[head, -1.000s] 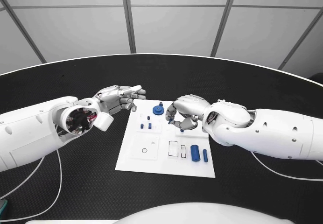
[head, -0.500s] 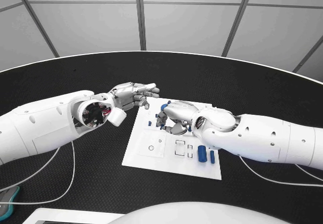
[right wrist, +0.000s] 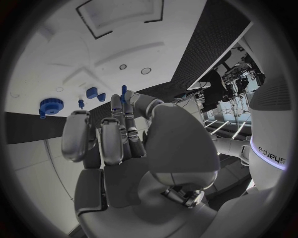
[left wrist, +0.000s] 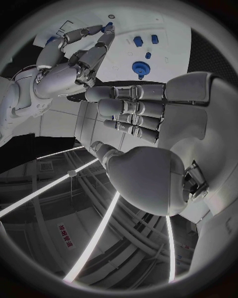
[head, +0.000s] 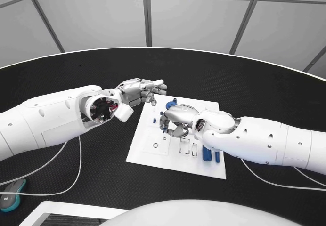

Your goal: Assemble the parts on the task board

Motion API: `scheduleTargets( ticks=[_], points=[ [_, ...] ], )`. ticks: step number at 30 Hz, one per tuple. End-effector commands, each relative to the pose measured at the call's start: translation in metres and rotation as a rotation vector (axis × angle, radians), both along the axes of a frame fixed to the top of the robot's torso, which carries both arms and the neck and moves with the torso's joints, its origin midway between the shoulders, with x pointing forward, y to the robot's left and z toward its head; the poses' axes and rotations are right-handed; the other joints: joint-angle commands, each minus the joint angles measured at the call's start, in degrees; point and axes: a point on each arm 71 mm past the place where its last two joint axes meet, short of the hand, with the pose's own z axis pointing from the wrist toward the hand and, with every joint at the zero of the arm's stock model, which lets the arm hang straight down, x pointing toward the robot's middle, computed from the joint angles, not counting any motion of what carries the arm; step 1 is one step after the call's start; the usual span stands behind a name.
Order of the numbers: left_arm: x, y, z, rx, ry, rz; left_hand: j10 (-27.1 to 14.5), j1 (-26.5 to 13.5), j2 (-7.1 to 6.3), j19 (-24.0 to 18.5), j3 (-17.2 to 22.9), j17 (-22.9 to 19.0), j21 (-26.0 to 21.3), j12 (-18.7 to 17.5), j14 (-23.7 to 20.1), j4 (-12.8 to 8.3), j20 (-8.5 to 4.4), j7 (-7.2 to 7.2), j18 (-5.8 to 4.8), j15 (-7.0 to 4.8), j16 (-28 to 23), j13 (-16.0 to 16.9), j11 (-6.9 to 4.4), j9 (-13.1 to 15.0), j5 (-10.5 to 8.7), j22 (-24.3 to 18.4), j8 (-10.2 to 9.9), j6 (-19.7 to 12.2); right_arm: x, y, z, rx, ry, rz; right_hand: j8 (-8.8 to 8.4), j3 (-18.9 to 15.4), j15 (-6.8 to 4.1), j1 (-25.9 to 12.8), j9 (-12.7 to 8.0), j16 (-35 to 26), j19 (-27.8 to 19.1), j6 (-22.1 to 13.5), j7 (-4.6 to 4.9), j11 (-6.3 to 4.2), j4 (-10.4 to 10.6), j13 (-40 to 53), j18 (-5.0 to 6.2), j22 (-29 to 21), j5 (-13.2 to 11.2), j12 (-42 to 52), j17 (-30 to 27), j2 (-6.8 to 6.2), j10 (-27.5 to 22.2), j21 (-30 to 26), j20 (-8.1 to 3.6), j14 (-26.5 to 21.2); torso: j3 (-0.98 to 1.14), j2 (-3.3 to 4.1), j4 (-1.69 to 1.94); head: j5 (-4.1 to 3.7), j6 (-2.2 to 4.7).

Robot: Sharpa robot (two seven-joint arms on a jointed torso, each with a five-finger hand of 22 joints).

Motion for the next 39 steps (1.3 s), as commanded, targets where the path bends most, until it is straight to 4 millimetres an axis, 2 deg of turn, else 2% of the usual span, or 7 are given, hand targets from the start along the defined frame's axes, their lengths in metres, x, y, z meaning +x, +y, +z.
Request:
scheduleTargets(
  ticks=[1, 4, 13, 19, 39],
  points=[
    [0.000, 0.001, 0.000, 0.001, -0.001, 0.003, -0.45, 0.44, 0.07, 0.31, -0.43, -0.06, -0.31, 0.36, -0.23, 0.00, 0.04, 0.03, 0.34, -0.04, 0.32, 0.08, -0.03, 0.00, -0.24, -0.09, 0.16, -0.46, -0.001, -0.001, -0.005, -0.009, 0.011, -0.004, 0.10, 0.02, -0.26, -0.26, 0.10, 0.16, 0.62, -0.12, 0.31, 0.25, -0.32, 0.07, -0.47, 2.46, 0.42, -0.20, 1.16, 0.29, 0.28, -0.10, -0.23, 3.30, 0.06, 0.02, 0.13, 0.38, -0.40],
    [0.000, 0.001, 0.000, 0.001, -0.002, 0.006, -0.45, 0.44, 0.07, 0.31, -0.43, -0.06, -0.31, 0.36, -0.23, 0.00, 0.04, 0.03, 0.34, -0.04, 0.32, 0.08, -0.03, 0.00, -0.24, -0.09, 0.16, -0.46, -0.001, -0.002, -0.008, -0.016, 0.019, -0.005, 0.10, 0.02, -0.26, -0.26, 0.10, 0.16, 0.62, -0.12, 0.31, 0.25, -0.32, 0.07, -0.47, 2.46, 0.42, -0.20, 1.16, 0.29, 0.28, -0.10, -0.23, 3.30, 0.01, 0.02, 0.06, 0.52, -0.50],
    [0.000, 0.002, 0.000, 0.000, -0.005, 0.011, -0.45, 0.44, 0.07, 0.31, -0.43, -0.06, -0.31, 0.36, -0.23, 0.00, 0.04, 0.03, 0.34, -0.04, 0.32, 0.08, -0.03, 0.00, -0.24, -0.09, 0.16, -0.46, -0.003, -0.001, -0.015, -0.029, 0.037, -0.003, 0.10, 0.02, -0.26, -0.26, 0.10, 0.16, 0.62, -0.12, 0.31, 0.25, -0.32, 0.07, -0.47, 2.46, 0.42, -0.20, 1.16, 0.29, 0.28, -0.10, -0.23, 3.30, 0.08, 0.01, -0.03, 1.00, -0.86],
    [0.000, 0.002, 0.001, 0.000, -0.005, 0.012, -0.47, 0.44, 0.10, 0.30, -0.56, -0.07, -0.34, 0.40, -0.27, 0.11, 0.05, 0.03, 0.35, -0.02, 0.32, 0.09, -0.03, 0.00, -0.24, -0.11, 0.18, -0.46, -0.003, -0.001, -0.018, -0.036, 0.045, -0.002, 0.08, 0.02, -0.23, -0.31, 0.12, 0.21, 0.60, -0.16, 0.33, 0.27, -0.32, 0.05, -0.45, 2.42, 0.47, -0.27, 1.21, 0.31, 0.28, -0.17, -0.22, 3.31, -0.01, -0.07, 0.03, 0.99, -0.97],
    [0.000, 0.002, 0.001, 0.000, -0.004, 0.011, -0.47, 0.44, 0.10, 0.30, -0.56, -0.07, -0.34, 0.40, -0.27, 0.11, 0.05, 0.03, 0.35, -0.02, 0.32, 0.09, -0.03, 0.00, -0.24, -0.11, 0.18, -0.46, -0.001, 0.000, -0.023, -0.048, 0.053, -0.016, 0.07, 0.02, -0.22, -0.34, 0.14, 0.22, 0.59, -0.18, 0.34, 0.29, -0.32, 0.04, -0.44, 2.39, 0.49, -0.31, 1.21, 0.34, 0.29, -0.21, -0.20, 3.31, 0.05, 0.00, -0.03, 1.26, -1.19]
  ],
)
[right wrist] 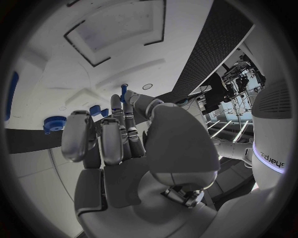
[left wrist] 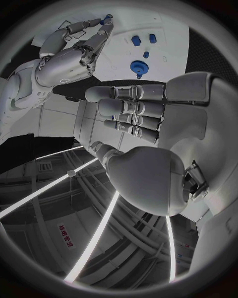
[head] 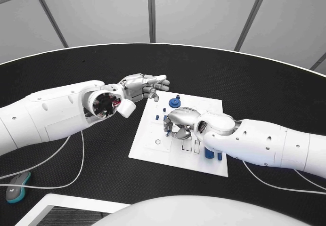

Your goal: Assemble the parts on the task board

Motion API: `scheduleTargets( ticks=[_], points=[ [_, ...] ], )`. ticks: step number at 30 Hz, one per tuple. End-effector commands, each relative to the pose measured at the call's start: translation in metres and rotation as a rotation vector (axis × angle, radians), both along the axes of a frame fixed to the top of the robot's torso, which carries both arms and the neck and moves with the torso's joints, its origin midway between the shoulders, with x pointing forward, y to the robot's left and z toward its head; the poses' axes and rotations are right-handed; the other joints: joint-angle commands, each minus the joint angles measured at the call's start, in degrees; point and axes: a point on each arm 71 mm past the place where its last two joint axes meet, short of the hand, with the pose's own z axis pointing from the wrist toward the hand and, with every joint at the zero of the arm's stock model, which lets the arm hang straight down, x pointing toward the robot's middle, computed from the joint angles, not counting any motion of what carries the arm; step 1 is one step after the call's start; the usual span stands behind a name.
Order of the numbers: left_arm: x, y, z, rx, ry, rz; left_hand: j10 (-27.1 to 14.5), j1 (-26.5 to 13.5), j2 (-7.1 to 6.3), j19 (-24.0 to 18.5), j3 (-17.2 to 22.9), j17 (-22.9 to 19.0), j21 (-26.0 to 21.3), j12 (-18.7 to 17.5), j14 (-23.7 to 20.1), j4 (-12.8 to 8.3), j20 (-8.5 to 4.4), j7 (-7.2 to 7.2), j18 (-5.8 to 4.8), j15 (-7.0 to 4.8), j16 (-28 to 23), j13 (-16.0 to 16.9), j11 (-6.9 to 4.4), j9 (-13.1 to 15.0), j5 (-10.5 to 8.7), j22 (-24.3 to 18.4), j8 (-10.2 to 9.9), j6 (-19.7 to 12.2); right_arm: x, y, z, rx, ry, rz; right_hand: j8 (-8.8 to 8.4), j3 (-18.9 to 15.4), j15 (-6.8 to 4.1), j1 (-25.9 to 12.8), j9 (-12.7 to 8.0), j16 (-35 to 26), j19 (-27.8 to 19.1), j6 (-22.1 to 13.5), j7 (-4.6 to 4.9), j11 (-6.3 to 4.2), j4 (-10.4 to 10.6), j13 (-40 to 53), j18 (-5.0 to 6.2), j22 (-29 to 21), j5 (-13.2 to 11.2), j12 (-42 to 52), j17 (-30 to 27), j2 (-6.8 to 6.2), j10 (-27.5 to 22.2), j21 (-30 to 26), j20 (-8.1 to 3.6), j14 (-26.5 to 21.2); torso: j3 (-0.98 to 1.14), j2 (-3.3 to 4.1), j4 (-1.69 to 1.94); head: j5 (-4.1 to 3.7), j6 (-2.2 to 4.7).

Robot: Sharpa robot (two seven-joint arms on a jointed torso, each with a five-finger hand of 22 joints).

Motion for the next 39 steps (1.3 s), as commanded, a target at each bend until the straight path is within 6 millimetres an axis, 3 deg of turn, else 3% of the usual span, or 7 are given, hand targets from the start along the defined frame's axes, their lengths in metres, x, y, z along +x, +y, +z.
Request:
scheduleTargets(
  ticks=[1, 17, 39],
  points=[
    [-0.0001, -0.0002, 0.0000, 0.000, 0.000, -0.001, -0.47, 0.44, 0.10, 0.30, -0.32, -0.09, -0.34, 0.18, -0.27, -0.13, 0.05, 0.03, 0.35, -0.02, 0.32, 0.09, -0.03, 0.01, -0.24, -0.06, 0.18, -0.47, 0.0007, 0.0004, -0.0007, -0.005, 0.002, -0.003, 0.40, 0.04, -0.22, -0.34, 0.05, 0.23, 0.59, -0.17, 0.35, 0.04, -0.34, 0.05, -0.45, 2.39, 0.28, -0.12, 1.19, 0.34, 0.53, -0.21, -0.21, 3.31, 0.01, 0.03, -0.03, 0.07, -0.09],
    [-0.0002, -0.0004, -0.0001, 0.002, 0.003, -0.003, -0.49, 0.48, 0.19, 0.29, -0.47, -0.10, -0.38, 0.24, -0.31, 0.00, 0.07, 0.02, 0.36, -0.02, 0.33, 0.10, -0.03, 0.01, -0.24, -0.08, 0.21, -0.47, -0.0005, 0.0062, -0.0018, -0.007, 0.009, 0.006, 0.37, 0.07, -0.20, -0.37, 0.07, 0.21, 0.57, -0.22, 0.37, 0.06, -0.33, 0.04, -0.44, 2.36, 0.35, -0.19, 1.15, 0.43, 0.54, -0.27, -0.19, 3.31, -0.06, -0.05, -0.03, 0.08, -0.28],
    [0.0000, -0.0008, -0.0005, 0.005, 0.007, -0.006, -0.52, 0.45, 0.26, 0.28, -0.60, -0.11, -0.41, 0.27, -0.34, 0.14, 0.08, 0.02, 0.36, -0.01, 0.34, 0.11, -0.02, 0.01, -0.24, -0.09, 0.22, -0.48, -0.0002, 0.0067, -0.0068, -0.057, 0.047, 0.001, 0.32, -0.04, -0.13, -0.63, 0.17, 0.13, 0.49, -0.34, 0.47, 0.16, -0.30, -0.02, -0.39, 2.21, 0.37, -0.44, 1.03, 0.47, 0.51, -0.51, -0.13, 3.27, -0.01, -0.04, -0.03, 0.08, -0.61]
  ],
)
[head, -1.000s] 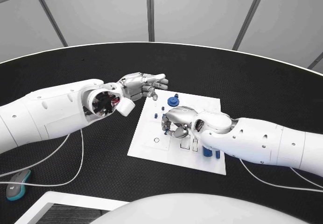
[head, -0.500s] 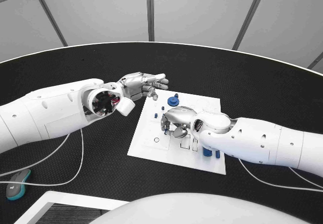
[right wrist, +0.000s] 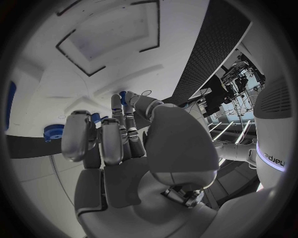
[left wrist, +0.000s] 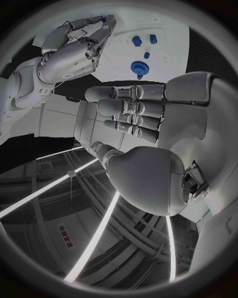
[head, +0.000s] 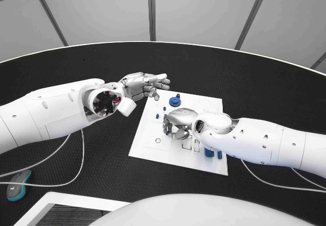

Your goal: Assemble the parts on the task board

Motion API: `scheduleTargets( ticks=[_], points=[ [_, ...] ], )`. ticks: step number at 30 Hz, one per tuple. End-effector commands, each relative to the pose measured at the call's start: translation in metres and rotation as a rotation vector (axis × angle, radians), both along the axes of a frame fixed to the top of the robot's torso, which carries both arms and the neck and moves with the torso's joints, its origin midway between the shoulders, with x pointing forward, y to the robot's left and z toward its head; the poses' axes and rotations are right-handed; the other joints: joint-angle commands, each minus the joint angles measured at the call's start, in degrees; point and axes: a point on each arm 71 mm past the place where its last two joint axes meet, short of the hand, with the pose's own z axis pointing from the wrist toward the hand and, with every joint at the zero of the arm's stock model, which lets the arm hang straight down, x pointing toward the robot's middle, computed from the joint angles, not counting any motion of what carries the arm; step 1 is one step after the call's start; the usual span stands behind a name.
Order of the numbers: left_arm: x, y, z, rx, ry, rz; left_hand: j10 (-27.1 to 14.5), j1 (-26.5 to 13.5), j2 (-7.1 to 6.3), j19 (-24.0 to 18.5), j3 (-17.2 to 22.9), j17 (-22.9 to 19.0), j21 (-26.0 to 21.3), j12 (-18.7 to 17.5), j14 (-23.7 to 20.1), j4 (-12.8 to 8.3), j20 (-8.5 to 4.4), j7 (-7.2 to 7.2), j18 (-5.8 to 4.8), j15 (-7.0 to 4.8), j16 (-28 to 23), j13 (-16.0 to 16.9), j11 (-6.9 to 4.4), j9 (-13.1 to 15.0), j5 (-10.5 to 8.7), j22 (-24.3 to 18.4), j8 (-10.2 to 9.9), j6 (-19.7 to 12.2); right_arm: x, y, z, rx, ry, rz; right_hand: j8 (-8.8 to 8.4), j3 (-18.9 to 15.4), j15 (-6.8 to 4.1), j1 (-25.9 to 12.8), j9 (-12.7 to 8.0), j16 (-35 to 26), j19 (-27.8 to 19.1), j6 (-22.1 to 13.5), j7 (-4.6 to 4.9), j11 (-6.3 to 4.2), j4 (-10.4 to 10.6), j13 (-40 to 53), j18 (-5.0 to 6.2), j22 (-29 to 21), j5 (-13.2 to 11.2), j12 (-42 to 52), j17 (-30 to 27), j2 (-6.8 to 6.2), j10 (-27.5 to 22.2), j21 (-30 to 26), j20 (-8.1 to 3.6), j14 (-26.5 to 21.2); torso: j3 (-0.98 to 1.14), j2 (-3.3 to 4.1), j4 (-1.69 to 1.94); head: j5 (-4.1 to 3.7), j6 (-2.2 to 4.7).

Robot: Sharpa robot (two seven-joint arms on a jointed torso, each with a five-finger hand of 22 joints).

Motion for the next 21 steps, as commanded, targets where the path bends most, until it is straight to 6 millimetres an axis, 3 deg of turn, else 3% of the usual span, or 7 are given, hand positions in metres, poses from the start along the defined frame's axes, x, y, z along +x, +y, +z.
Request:
scheduleTargets(
  ticks=[1, 4, 7, 8, 12, 21],
  points=[
    [0.000, 0.000, 0.000, 0.000, 0.000, -0.001, -0.52, 0.45, 0.26, 0.28, -0.43, -0.08, -0.18, 0.27, -0.34, -0.03, 0.08, 0.02, 0.37, -0.01, 0.34, 0.08, -0.02, 0.01, -0.24, -0.05, 0.23, -0.48, 0.000, 0.000, 0.000, 0.002, -0.002, 0.000, 0.38, -0.07, -0.11, -0.45, 0.02, 0.08, 0.46, 0.10, 0.52, 0.07, -0.31, -0.08, -0.37, 2.15, 0.15, -0.29, 0.99, 0.20, 0.17, -0.34, -0.12, 3.26, 0.03, 0.01, 0.00, -0.01, -0.07],
    [0.000, 0.000, 0.000, 0.001, 0.001, -0.002, -0.54, 0.44, 0.30, 0.27, -0.51, -0.09, -0.20, 0.29, -0.35, 0.05, 0.09, 0.03, 0.37, -0.01, 0.34, 0.08, -0.02, 0.01, -0.25, -0.06, 0.23, -0.50, 0.001, 0.000, 0.000, 0.008, -0.007, 0.002, 0.04, -0.41, 0.05, -0.91, 0.04, 0.09, 0.38, -0.50, 0.67, 0.27, -0.27, -0.25, -0.35, 2.08, 0.06, -0.88, 0.97, -0.03, -0.35, -0.51, 0.00, 3.23, 0.04, 0.02, -0.01, 0.04, -0.08],
    [0.000, 0.000, 0.000, 0.002, 0.003, -0.002, -0.54, 0.44, 0.30, 0.27, -0.51, -0.09, -0.20, 0.29, -0.35, 0.05, 0.09, 0.03, 0.37, -0.01, 0.34, 0.08, -0.02, 0.01, -0.25, -0.06, 0.23, -0.50, 0.001, 0.000, 0.001, 0.017, -0.014, 0.002, -1.74, -1.67, 0.91, -2.94, -0.51, 0.17, 0.21, -3.30, 1.47, 1.28, 0.51, -1.09, -0.32, 1.85, 3.08, -2.60, 0.95, -1.69, -3.35, -0.96, 0.57, 3.20, 0.03, 0.00, -0.02, 0.02, -0.10],
    [0.000, 0.000, 0.000, 0.002, 0.003, -0.002, -0.56, 0.42, 0.32, 0.27, -0.56, -0.09, -0.21, 0.30, -0.37, 0.10, 0.09, 0.04, 0.37, 0.00, 0.34, 0.08, -0.01, 0.01, -0.24, -0.07, 0.23, -0.51, 0.001, 0.000, 0.001, 0.020, -0.017, 0.002, -3.28, -2.13, 1.28, -3.84, -1.09, 0.04, 0.06, -5.75, 1.47, 1.51, 0.88, -1.56, -0.19, 1.52, 3.88, -2.92, 0.73, -2.63, -5.07, -1.48, 0.79, 3.12, 0.02, -0.01, -0.03, 0.02, -0.12],
    [0.000, 0.000, -0.001, 0.004, 0.004, -0.003, -0.56, 0.42, 0.32, 0.27, -0.56, -0.09, -0.21, 0.30, -0.37, 0.10, 0.09, 0.04, 0.37, 0.00, 0.34, 0.08, -0.01, 0.01, -0.24, -0.07, 0.23, -0.51, 0.002, -0.001, 0.001, 0.027, -0.024, 0.002, -4.44, -2.97, 1.58, -4.54, -1.38, -0.62, -0.64, -7.24, 1.20, 2.09, 1.19, -2.59, 0.31, -0.04, 3.81, -2.78, -0.17, -3.84, -8.82, -3.81, 1.29, 2.80, 0.06, 0.00, -0.04, 0.04, -0.09],
    [0.000, 0.000, -0.001, 0.006, 0.010, -0.010, -0.71, 0.32, 0.37, 0.24, -0.95, -0.12, -0.29, 0.35, -0.45, 0.45, 0.13, 0.10, 0.37, 0.03, 0.35, 0.09, 0.04, -0.01, -0.25, -0.11, 0.21, -0.64, 0.001, -0.010, 0.004, 0.049, -0.043, -0.011, -4.70, -3.42, 1.71, -4.52, -1.37, -1.13, -1.04, -7.40, 0.74, 2.29, 1.16, -2.98, 0.62, -1.10, 3.72, -2.50, -0.85, -4.19, -10.13, -5.36, 1.51, 2.60, 0.12, 0.01, -0.05, -0.06, -0.12]
  ],
)
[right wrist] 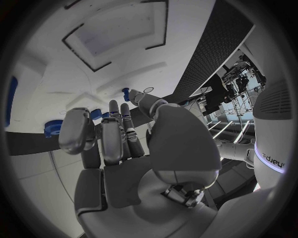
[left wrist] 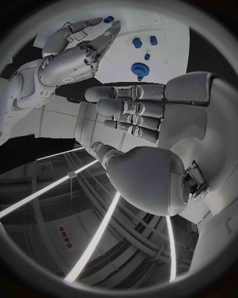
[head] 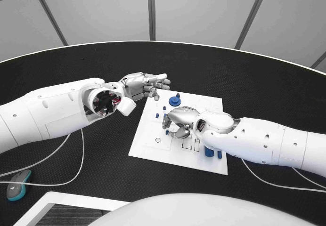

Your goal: Assemble the parts on the task board

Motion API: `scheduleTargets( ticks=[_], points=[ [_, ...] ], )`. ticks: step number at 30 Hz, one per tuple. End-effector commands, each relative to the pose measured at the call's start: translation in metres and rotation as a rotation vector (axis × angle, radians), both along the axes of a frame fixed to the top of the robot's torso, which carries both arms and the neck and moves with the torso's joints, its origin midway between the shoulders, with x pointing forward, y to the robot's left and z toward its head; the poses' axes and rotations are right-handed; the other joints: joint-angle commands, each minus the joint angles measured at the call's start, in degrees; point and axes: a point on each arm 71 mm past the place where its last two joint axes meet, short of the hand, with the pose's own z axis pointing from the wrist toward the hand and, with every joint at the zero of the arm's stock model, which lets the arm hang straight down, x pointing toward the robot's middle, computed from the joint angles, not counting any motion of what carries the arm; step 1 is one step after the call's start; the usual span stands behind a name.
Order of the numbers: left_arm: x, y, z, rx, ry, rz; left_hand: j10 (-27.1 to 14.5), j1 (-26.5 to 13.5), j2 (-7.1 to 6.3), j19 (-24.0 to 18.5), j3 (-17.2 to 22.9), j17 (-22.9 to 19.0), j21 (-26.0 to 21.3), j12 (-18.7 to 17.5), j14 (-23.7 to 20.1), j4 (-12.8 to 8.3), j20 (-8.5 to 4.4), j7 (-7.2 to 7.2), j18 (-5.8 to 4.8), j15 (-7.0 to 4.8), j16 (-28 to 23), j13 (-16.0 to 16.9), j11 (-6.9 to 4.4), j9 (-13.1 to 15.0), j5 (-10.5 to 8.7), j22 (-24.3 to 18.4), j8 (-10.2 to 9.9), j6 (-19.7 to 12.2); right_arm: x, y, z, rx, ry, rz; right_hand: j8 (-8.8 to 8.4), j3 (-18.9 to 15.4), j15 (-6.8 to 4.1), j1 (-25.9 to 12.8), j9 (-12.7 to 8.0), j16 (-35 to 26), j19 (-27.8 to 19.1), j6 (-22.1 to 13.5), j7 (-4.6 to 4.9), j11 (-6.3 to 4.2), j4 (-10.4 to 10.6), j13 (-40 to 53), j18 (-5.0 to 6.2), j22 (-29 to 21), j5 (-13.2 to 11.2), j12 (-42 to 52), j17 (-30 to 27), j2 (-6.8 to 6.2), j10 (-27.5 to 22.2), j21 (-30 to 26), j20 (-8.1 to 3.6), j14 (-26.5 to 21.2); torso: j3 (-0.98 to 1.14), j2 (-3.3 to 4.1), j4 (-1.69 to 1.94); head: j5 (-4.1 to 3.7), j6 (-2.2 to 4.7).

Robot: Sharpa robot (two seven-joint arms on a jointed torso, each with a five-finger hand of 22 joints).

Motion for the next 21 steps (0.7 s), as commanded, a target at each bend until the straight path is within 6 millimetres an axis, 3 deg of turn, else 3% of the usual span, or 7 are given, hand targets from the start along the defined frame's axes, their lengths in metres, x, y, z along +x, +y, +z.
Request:
scheduleTargets(
  ticks=[1, 10, 13, 21],
  points=[
    [0.000, 0.000, 0.000, 0.000, 0.001, -0.001, -0.29, 0.32, 0.37, 0.24, -0.65, -0.07, -0.29, 0.35, -0.45, 0.14, 0.13, -0.10, 0.37, 0.03, 0.35, 0.10, 0.04, -0.01, -0.25, -0.07, 0.22, -0.44, -0.001, -0.006, 0.002, 0.012, -0.010, -0.009, -0.30, -0.53, 0.48, -0.03, -0.04, -0.24, -0.34, -0.33, -0.40, 0.09, 0.01, -0.11, 0.64, -0.22, -0.08, 0.24, -0.23, -0.63, -0.56, -0.34, 0.17, 2.37, 0.06, 0.01, -0.01, -0.13, -0.01],
    [0.001, 0.004, 0.000, 0.003, 0.002, 0.003, -0.34, 0.30, 0.37, 0.23, -0.80, -0.08, -0.31, 0.37, -0.48, 0.26, 0.14, -0.09, 0.37, 0.05, 0.35, 0.10, 0.05, -0.01, -0.25, -0.09, 0.22, -0.47, -0.019, -0.043, 0.016, 0.082, 0.004, -0.065, -0.17, -1.16, 0.40, -0.24, 0.10, -0.63, -0.46, 0.21, -0.84, -0.05, 0.20, -0.16, 0.78, -0.74, 0.02, 1.00, -0.74, -0.88, -0.43, -1.09, 0.21, 2.21, -0.06, -0.16, -0.18, -0.64, 0.11],
    [0.001, 0.004, 0.000, 0.003, 0.001, 0.005, -0.34, 0.30, 0.37, 0.23, -0.80, -0.08, -0.31, 0.37, -0.48, 0.26, 0.14, -0.09, 0.37, 0.05, 0.35, 0.10, 0.05, -0.01, -0.25, -0.09, 0.22, -0.47, -0.024, -0.063, 0.024, 0.107, 0.017, -0.111, 0.14, -1.17, 0.21, -0.14, 0.28, -0.55, -0.28, 0.99, -0.77, -0.31, 0.38, -0.05, 0.74, -0.61, 0.35, 1.86, -0.68, -0.59, 0.53, -0.89, 0.08, 2.25, -0.07, -0.24, -0.36, -1.58, 0.48],
    [0.002, 0.006, -0.001, 0.003, 0.000, 0.009, -0.39, 0.29, 0.37, 0.22, -0.94, -0.09, -0.34, 0.39, -0.52, 0.36, 0.16, -0.08, 0.37, 0.07, 0.35, 0.10, 0.06, -0.02, -0.25, -0.10, 0.22, -0.50, -0.016, -0.115, 0.040, 0.106, -0.016, -0.240, 0.31, -1.50, 0.04, -0.09, 0.42, -0.73, -0.19, 1.67, -0.41, -0.47, 0.37, -0.21, 0.75, -0.76, 0.43, 2.33, -0.97, -1.26, 0.68, -1.10, -0.11, 2.22, 0.32, -0.61, -1.03, -3.05, 1.00]
  ],
)
